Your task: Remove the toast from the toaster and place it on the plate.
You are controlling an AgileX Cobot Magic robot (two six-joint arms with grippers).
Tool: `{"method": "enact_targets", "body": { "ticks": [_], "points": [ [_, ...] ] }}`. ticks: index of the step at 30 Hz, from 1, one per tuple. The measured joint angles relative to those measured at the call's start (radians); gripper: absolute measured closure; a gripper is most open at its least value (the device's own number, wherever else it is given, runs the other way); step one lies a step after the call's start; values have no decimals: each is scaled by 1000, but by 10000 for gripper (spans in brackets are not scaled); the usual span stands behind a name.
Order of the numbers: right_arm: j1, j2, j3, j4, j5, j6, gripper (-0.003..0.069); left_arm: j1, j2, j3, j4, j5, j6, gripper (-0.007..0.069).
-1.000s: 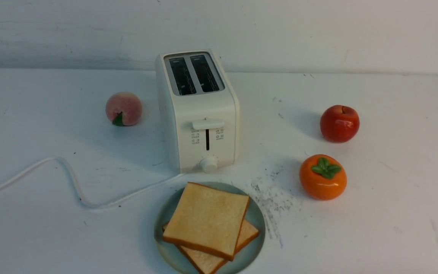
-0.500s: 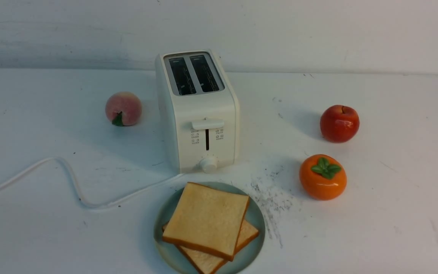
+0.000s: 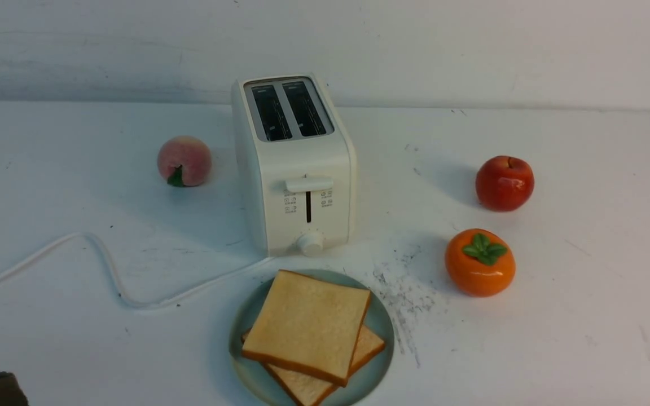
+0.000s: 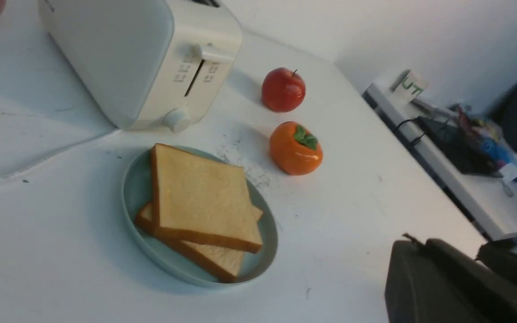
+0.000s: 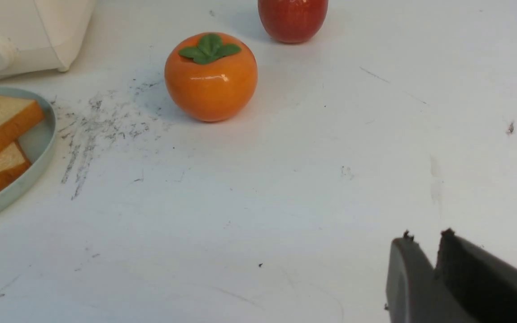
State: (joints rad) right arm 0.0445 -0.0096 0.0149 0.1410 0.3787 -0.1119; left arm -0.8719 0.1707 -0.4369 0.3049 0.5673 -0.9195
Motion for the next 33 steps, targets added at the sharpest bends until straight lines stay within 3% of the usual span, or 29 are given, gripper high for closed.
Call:
{"method": "enact_targets", "body": {
  "ticks": [5,7,11,16,21,27,33],
  "points": [
    [0,0,0,0,0,0,550,0,18,57,30,-33,84,629],
    [0,0,0,0,0,0,548,4,18,60,1,-36,125,627],
    [0,0,0,0,0,0,542,103,18,71,-110,-78,237,624],
    [0,0,0,0,0,0,534,401,18,165,-337,-238,502,620],
    [0,0,0,0,0,0,529,630,18,299,-420,-362,688,617],
    [0,0,0,0,0,0,519,795,-1,426,-426,-386,698,612],
    [0,0,0,0,0,0,511,811,-87,465,-421,-337,676,607]
  ]
}}
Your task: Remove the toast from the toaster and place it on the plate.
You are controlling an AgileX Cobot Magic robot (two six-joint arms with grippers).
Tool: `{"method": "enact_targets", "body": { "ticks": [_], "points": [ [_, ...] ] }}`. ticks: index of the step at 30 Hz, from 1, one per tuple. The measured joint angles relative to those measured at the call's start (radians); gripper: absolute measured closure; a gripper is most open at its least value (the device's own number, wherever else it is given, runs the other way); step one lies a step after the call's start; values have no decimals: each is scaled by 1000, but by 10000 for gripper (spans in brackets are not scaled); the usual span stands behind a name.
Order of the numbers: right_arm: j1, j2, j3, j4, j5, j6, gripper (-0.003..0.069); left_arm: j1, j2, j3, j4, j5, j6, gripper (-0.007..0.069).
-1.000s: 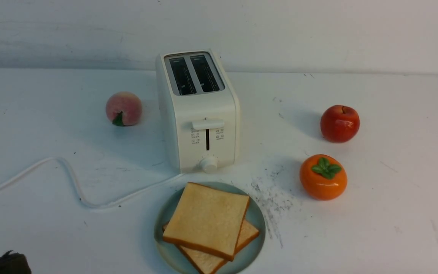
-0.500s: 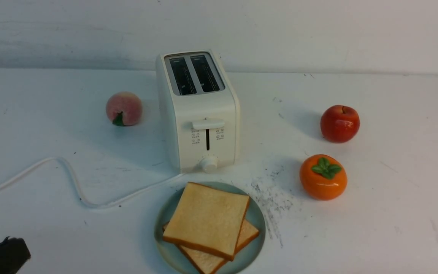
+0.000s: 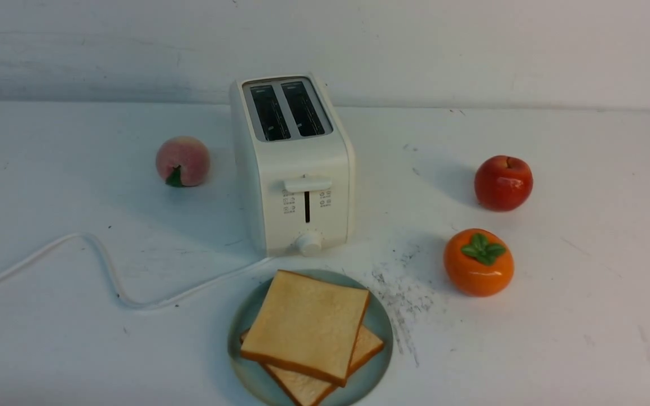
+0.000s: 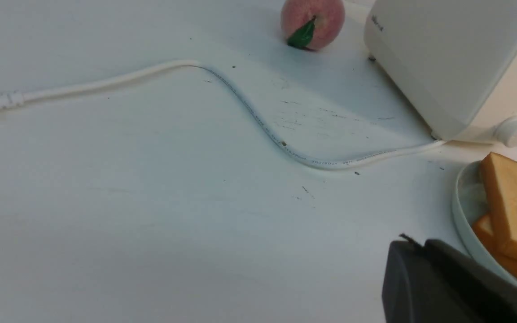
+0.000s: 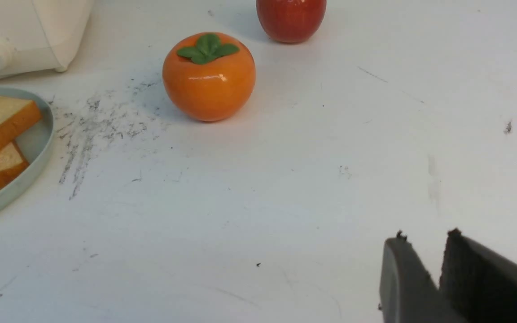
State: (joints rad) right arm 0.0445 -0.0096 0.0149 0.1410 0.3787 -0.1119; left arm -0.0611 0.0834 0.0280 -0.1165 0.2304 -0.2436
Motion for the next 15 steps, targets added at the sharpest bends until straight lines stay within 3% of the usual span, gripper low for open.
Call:
{"method": "enact_targets", "body": {
  "ticks": [8,15],
  "points": [
    [0,0,0,0,0,0,499,0,-90,3,8,137,-27,603],
    [0,0,0,0,0,0,493,0,-94,3,8,165,-27,601]
  ]
}}
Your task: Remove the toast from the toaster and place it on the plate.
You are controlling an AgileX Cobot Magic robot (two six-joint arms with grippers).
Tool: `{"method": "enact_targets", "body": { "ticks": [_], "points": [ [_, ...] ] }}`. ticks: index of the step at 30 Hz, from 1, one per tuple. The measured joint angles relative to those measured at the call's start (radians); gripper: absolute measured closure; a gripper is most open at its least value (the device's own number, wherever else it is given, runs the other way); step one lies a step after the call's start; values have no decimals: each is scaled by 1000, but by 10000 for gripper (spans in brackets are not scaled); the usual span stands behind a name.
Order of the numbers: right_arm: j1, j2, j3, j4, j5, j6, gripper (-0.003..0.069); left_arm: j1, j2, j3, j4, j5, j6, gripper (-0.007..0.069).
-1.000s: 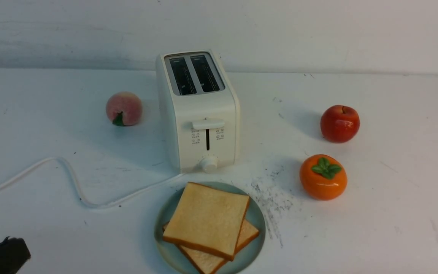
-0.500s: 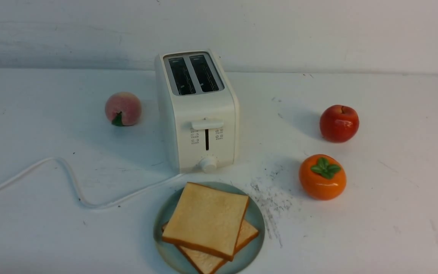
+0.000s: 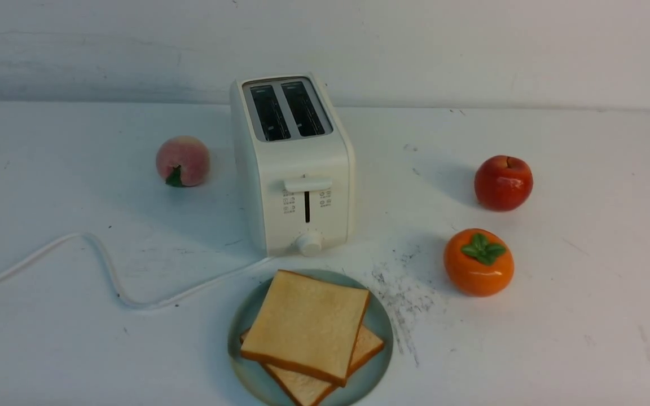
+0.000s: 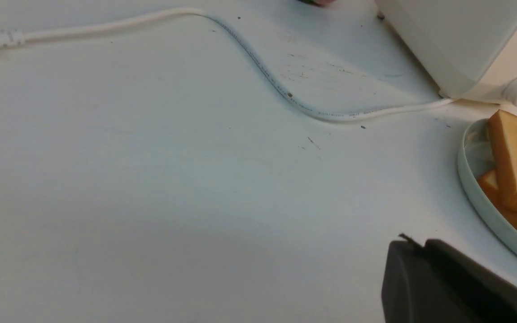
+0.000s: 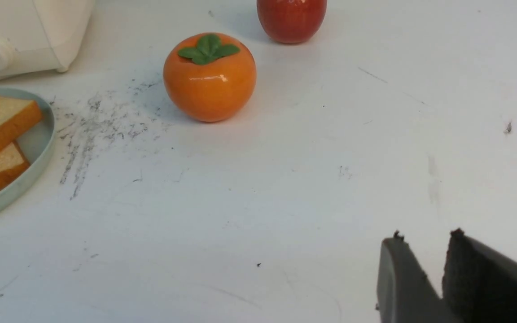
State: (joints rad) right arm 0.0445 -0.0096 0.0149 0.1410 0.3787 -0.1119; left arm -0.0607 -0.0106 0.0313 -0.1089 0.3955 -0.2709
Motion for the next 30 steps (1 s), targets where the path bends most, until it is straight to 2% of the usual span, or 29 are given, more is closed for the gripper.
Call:
{"method": "enact_targets", "body": {
  "ticks": [30],
  "points": [
    [0,0,0,1,0,0,452,0,0,0,-1,3,0,582]
  ]
}}
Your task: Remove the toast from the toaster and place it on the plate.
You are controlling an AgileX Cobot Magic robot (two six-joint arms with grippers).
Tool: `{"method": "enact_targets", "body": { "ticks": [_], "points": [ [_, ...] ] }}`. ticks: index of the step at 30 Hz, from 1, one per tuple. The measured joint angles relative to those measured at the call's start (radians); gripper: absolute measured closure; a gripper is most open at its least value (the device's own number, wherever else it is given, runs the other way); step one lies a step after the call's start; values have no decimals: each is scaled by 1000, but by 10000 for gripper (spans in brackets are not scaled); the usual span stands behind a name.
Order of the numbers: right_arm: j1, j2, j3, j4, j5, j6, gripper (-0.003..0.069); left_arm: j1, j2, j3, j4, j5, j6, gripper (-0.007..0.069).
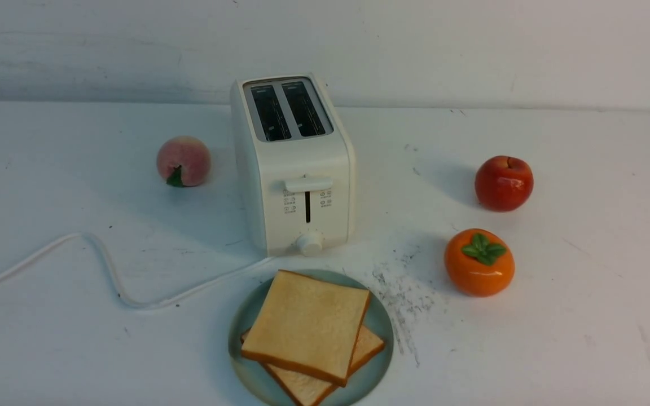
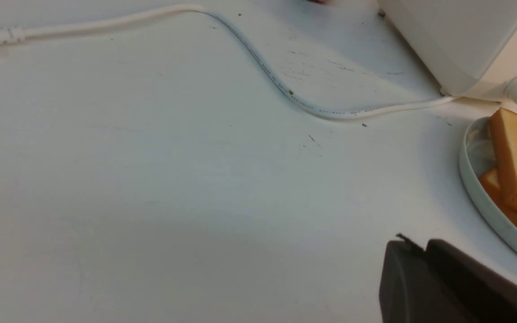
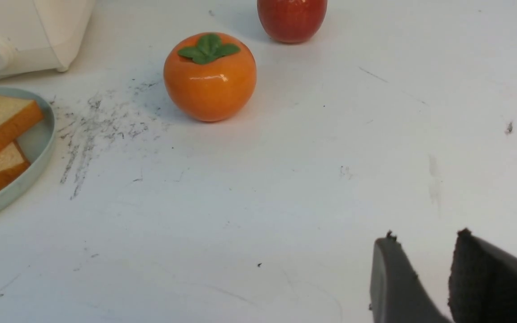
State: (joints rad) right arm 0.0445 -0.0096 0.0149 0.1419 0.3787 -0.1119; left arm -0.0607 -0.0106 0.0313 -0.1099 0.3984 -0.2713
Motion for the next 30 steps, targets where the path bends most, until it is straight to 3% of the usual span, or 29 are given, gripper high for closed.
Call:
{"method": "enact_targets", "body": {
  "ticks": [30],
  "points": [
    [0,0,0,0,0,0,420,0,0,0,0,0,0,549]
  ]
}}
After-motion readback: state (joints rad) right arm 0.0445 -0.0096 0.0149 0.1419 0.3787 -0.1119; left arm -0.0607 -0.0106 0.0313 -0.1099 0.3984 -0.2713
